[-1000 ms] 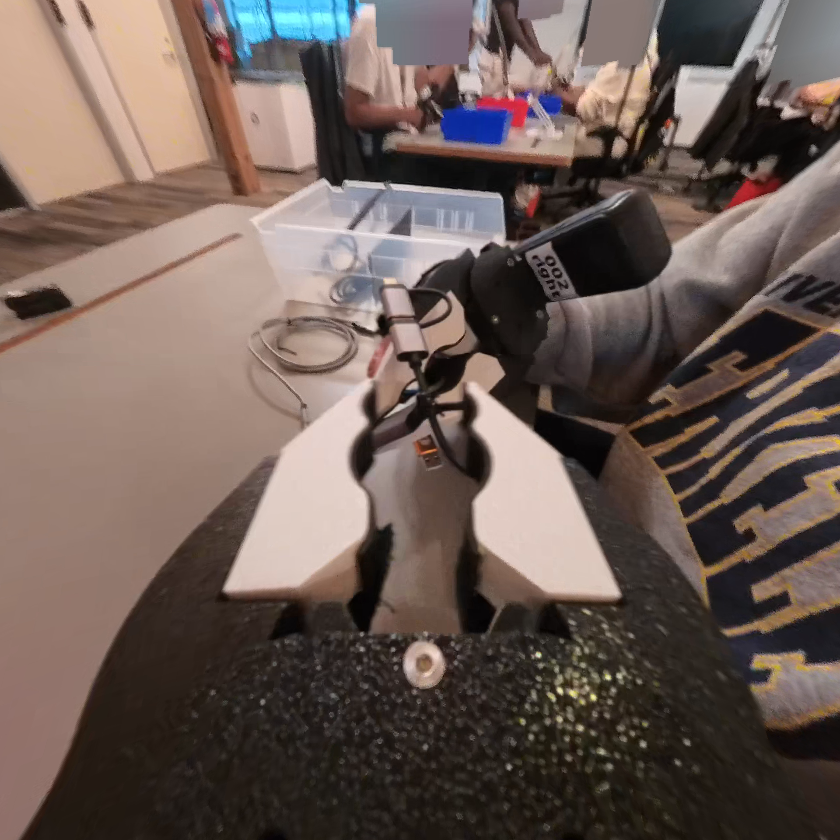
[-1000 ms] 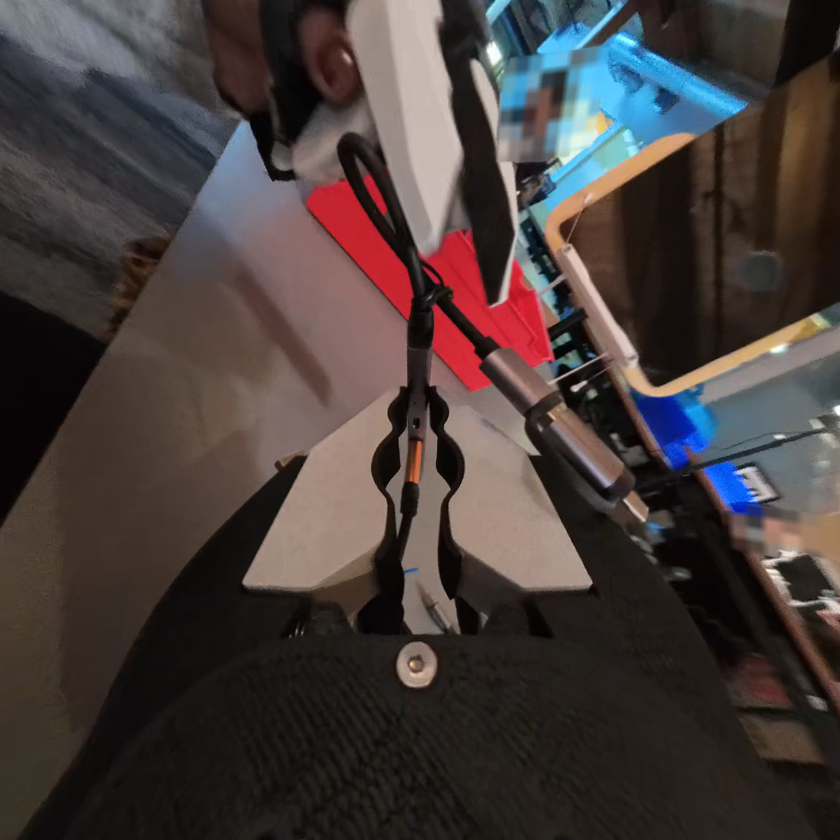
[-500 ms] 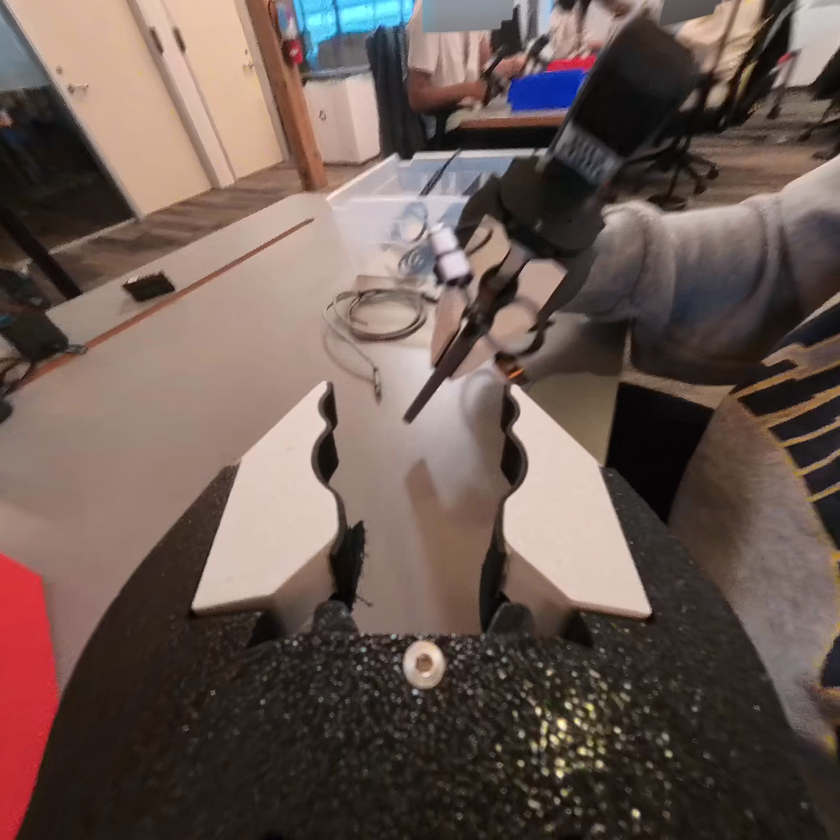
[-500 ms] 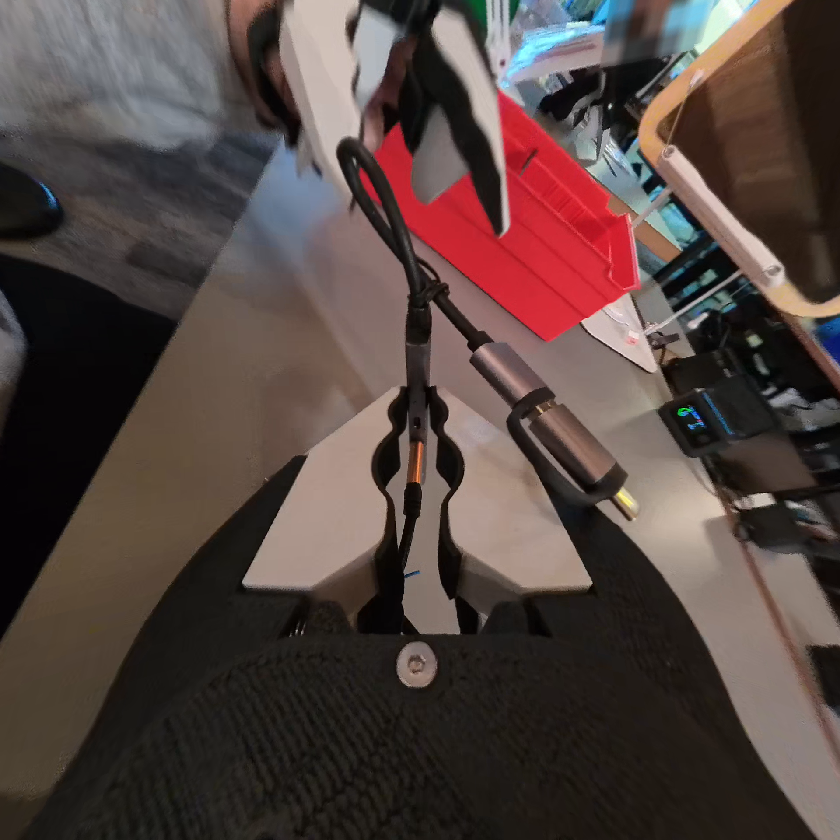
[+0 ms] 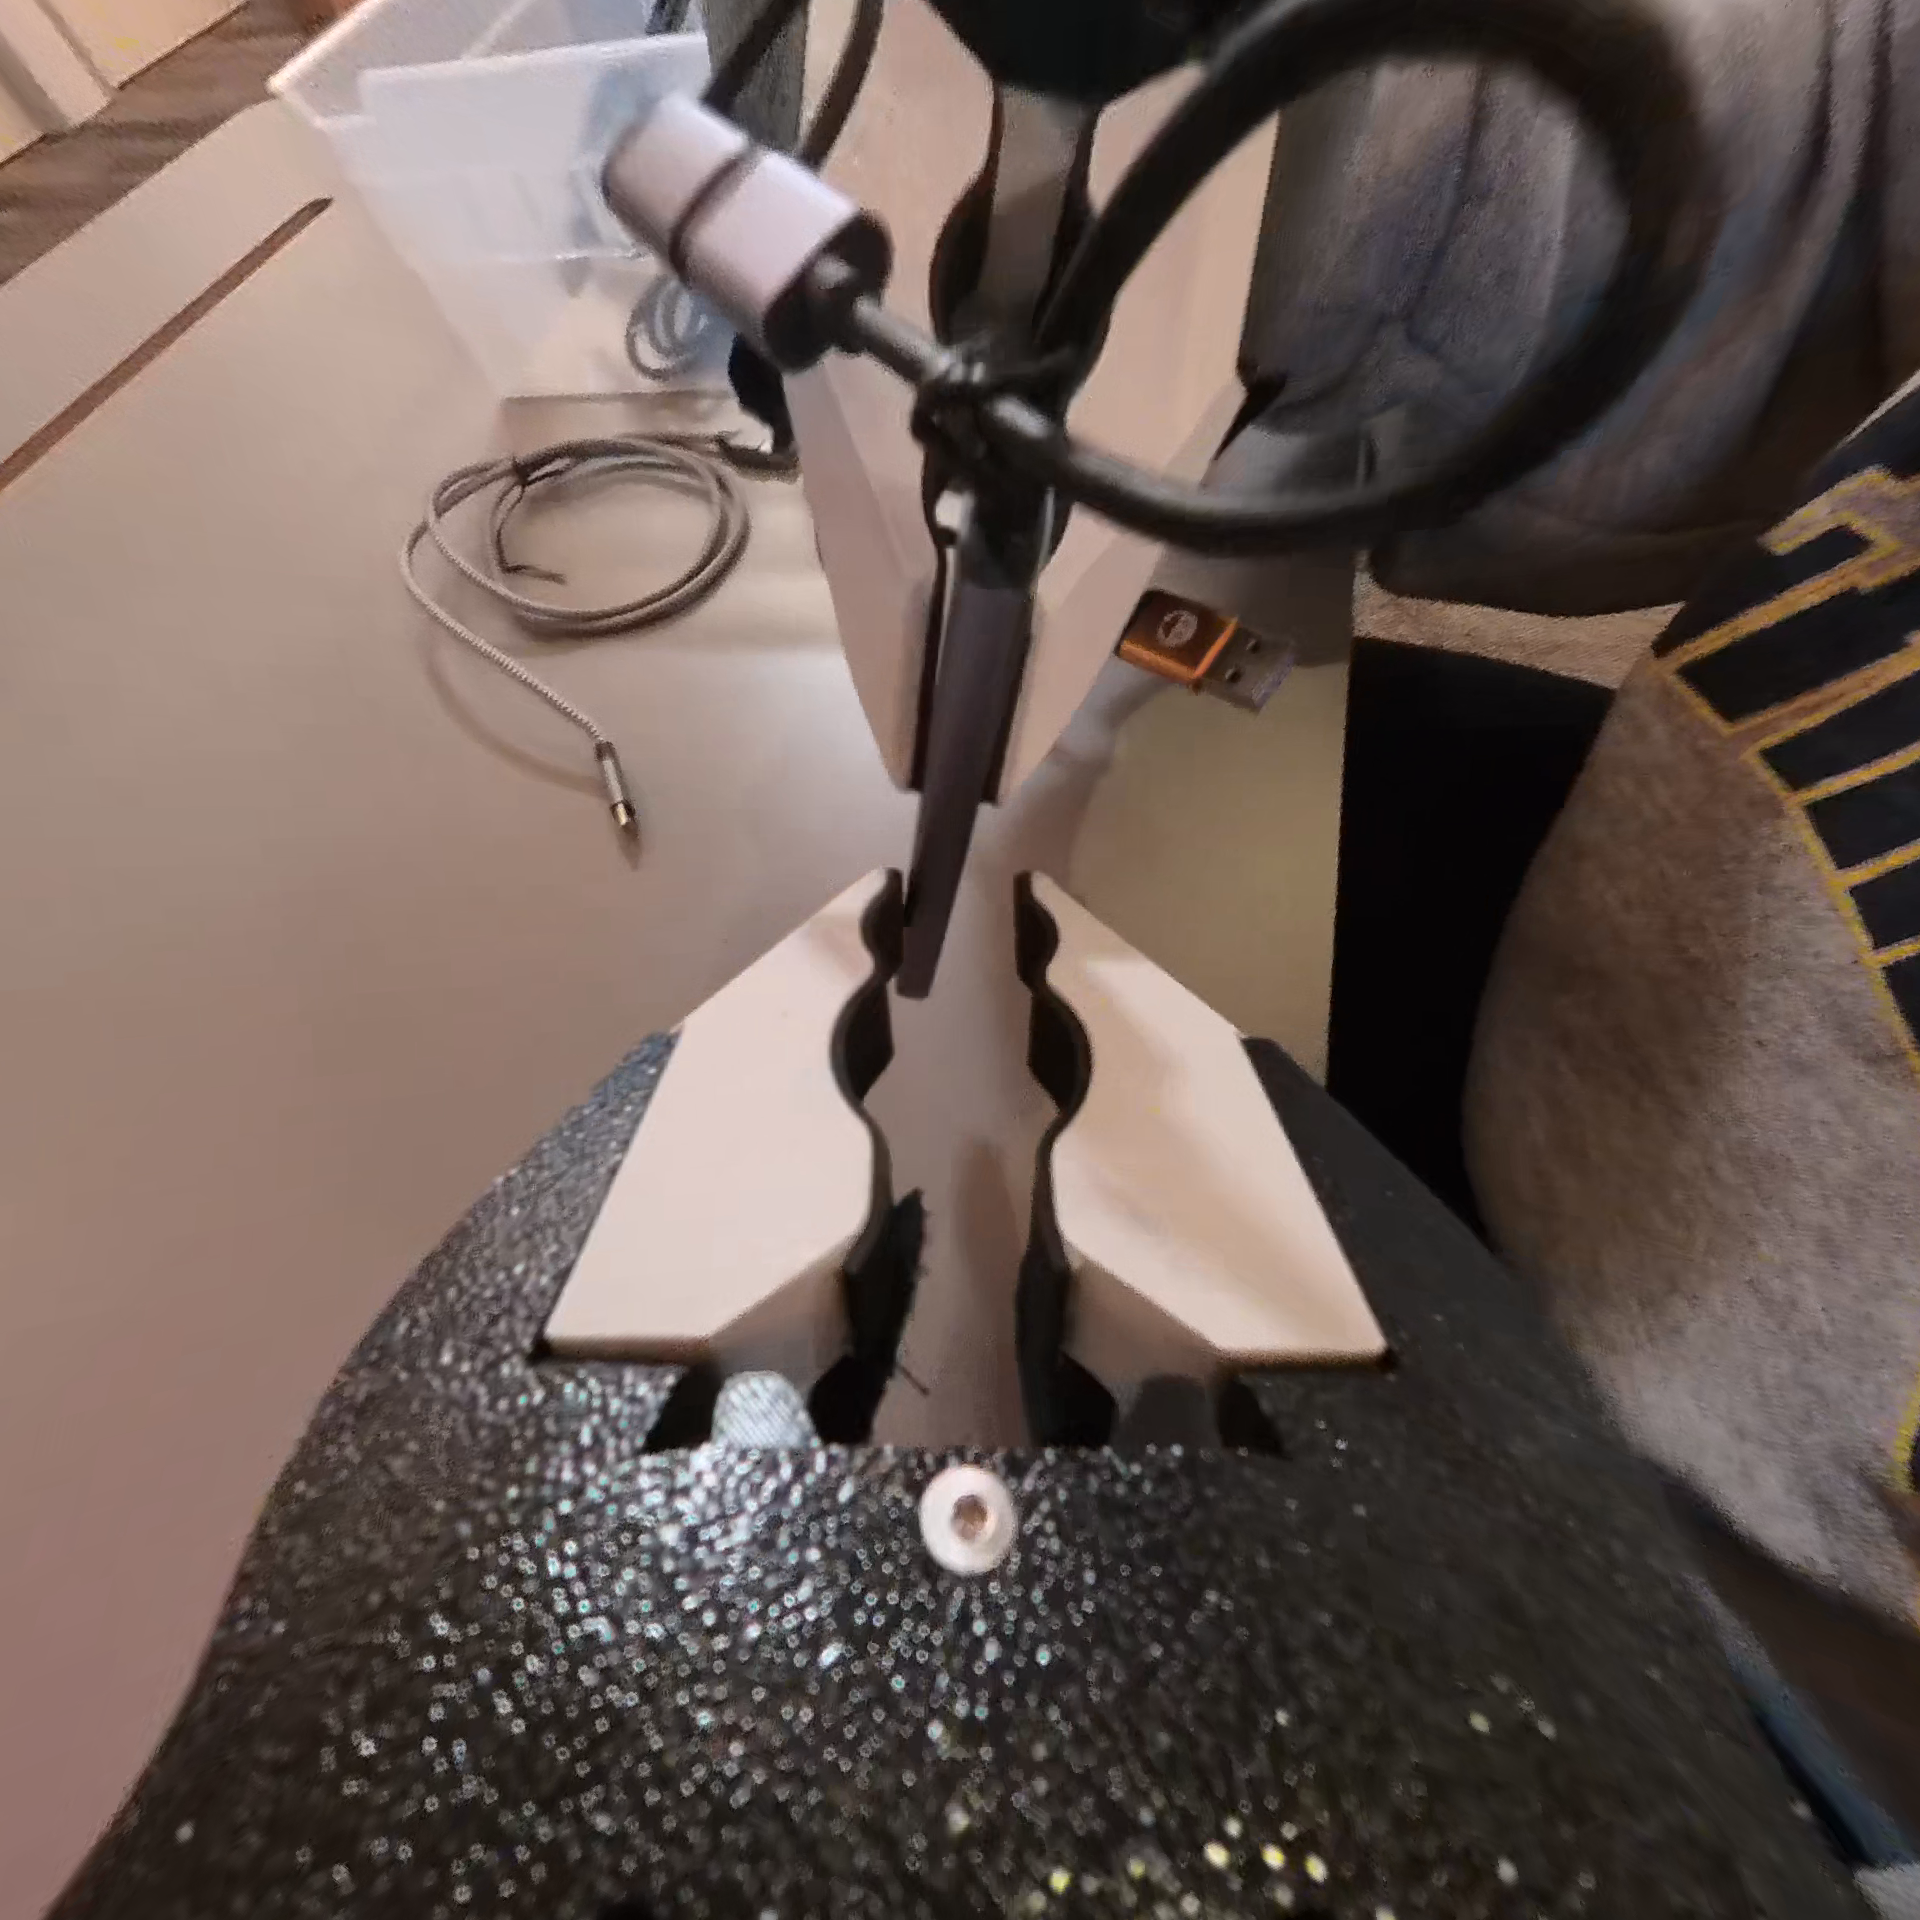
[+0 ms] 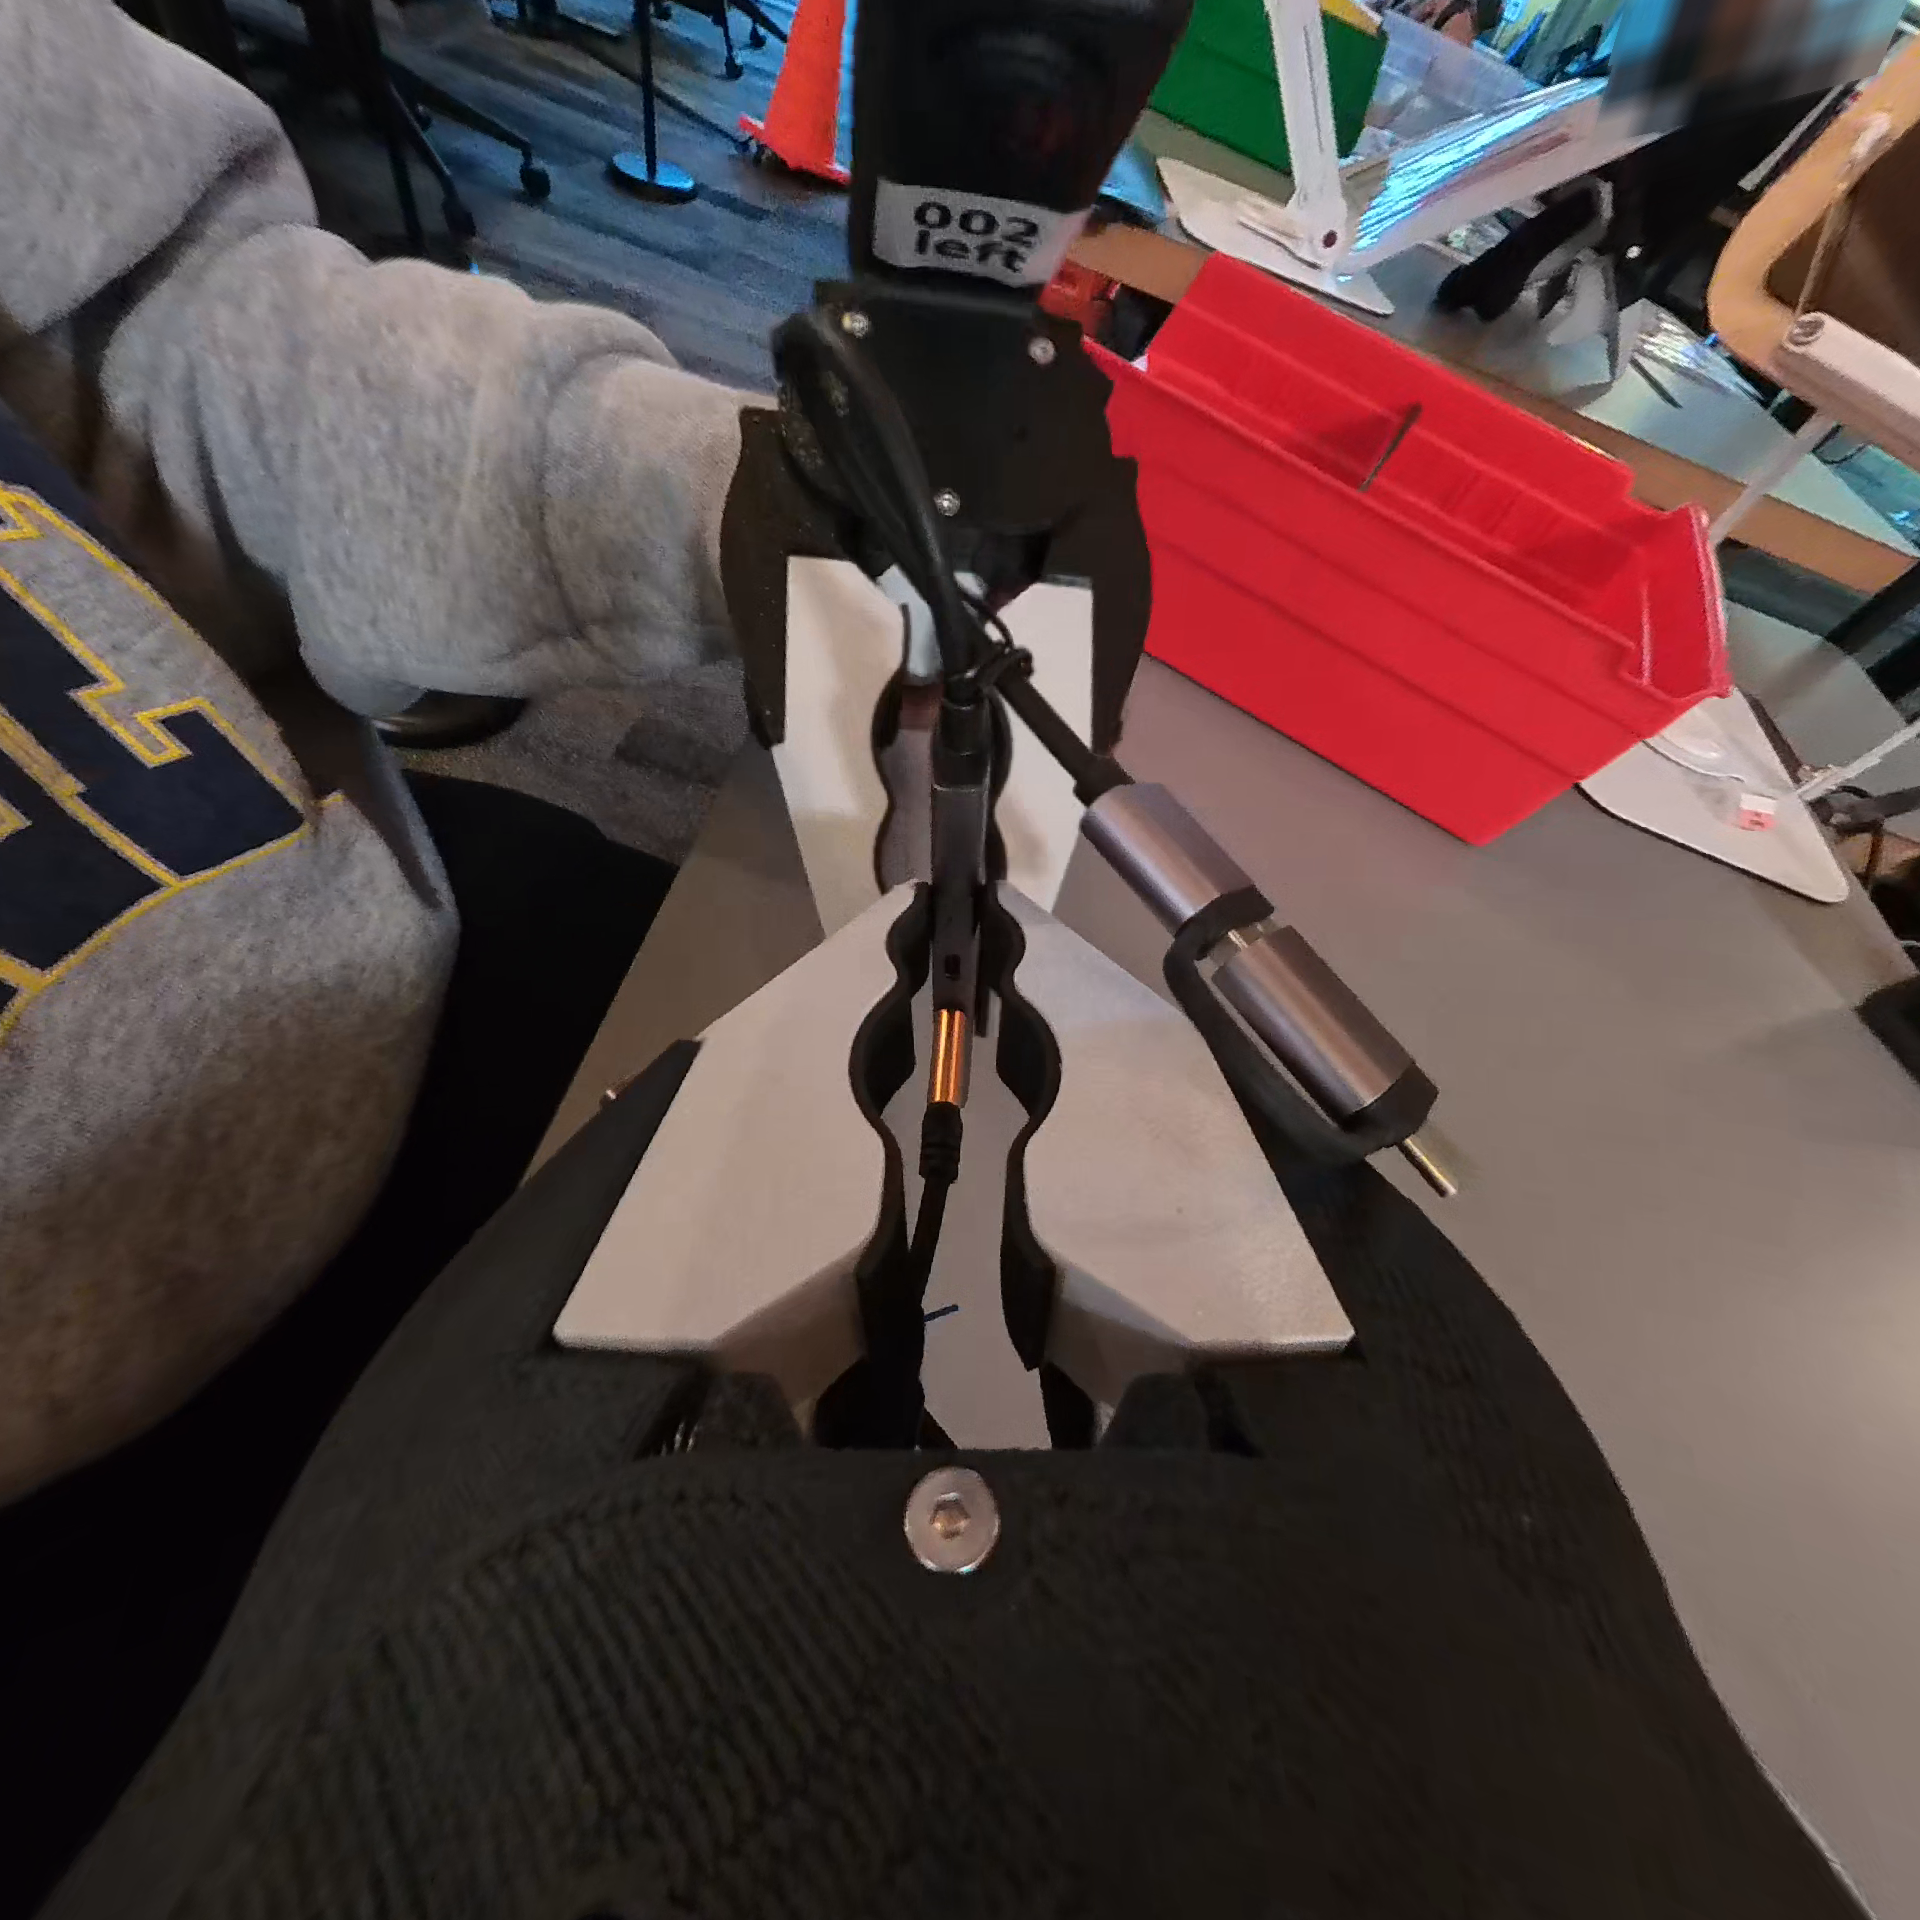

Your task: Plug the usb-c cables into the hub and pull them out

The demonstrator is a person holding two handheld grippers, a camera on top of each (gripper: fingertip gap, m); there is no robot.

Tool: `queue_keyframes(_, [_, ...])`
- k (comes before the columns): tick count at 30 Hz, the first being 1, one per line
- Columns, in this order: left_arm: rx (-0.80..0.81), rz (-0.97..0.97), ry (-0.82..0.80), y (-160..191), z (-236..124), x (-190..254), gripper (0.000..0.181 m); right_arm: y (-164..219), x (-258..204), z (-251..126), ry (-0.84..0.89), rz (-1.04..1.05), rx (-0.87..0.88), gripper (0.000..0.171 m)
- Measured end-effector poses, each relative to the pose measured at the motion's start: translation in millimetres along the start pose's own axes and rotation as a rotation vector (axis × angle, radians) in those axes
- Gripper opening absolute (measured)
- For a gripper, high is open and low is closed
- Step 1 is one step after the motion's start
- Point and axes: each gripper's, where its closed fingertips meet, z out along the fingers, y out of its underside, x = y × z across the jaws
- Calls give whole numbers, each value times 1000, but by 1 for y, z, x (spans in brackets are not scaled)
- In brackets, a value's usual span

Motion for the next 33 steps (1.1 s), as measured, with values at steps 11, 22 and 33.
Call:
queue_keyframes(11, [168, 82, -209, -3, -37, -31, 7, -14, 27, -53, 149, -103, -3, 35])
queue_keyframes(22, [735, -43, -127, -46, -89, -38, 7, 108, 92, -56, 259, -83, -650, 25])
queue_keyframes(33, [761, -321, -2, -38, -84, -54, 7, 146, 102, -32, 113, -1, -775, 5])
